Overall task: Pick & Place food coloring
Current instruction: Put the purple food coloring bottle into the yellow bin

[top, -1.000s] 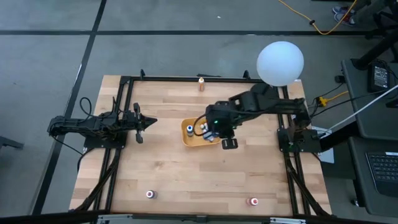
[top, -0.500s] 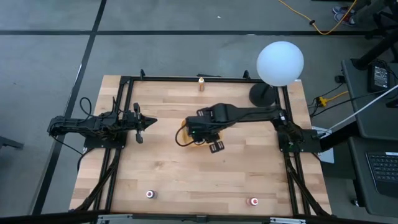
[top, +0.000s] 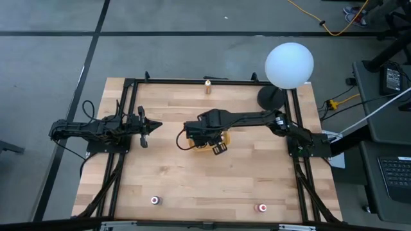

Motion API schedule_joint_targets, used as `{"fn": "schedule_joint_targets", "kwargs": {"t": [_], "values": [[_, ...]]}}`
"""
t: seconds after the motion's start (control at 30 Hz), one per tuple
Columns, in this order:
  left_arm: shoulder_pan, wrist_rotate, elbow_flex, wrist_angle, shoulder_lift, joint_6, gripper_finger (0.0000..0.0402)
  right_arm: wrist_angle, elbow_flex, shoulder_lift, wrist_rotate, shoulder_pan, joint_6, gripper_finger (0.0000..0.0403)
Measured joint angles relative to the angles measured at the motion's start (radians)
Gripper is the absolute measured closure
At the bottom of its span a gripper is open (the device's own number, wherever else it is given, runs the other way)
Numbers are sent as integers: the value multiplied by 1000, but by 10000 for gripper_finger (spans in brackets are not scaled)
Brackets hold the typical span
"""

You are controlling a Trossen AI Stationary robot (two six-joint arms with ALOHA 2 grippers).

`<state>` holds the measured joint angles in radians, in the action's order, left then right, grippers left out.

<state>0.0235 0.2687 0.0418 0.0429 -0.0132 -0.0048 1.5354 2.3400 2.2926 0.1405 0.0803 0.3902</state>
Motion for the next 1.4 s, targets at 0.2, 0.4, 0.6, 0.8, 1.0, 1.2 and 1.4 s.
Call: {"fn": "schedule_joint_targets", "kwargs": {"t": [0.2, 0.4, 0.6, 0.8, 1.0, 1.2, 1.4], "values": [[0, -1, 0, 0, 0, 0, 391, -1, -1, 45, -2, 0, 12, 277], [0, 0, 0, -1, 0, 0, 395, -3, -2, 76, -8, 0, 13, 276], [0, -1, 0, -1, -2, 0, 393, -12, -3, 99, -29, 0, 15, 276], [0, 0, 0, 0, -2, 0, 396, -26, -2, 106, -29, 0, 45, 276], [0, 0, 0, -1, -2, 0, 391, -25, -2, 111, -36, 0, 61, 276], [0, 0, 0, -1, -2, 0, 394, -34, -2, 111, -36, -1, 67, 274], [0, 0, 0, 0, -2, 0, 394, -34, -2, 111, -36, -2, 85, 248]]}}
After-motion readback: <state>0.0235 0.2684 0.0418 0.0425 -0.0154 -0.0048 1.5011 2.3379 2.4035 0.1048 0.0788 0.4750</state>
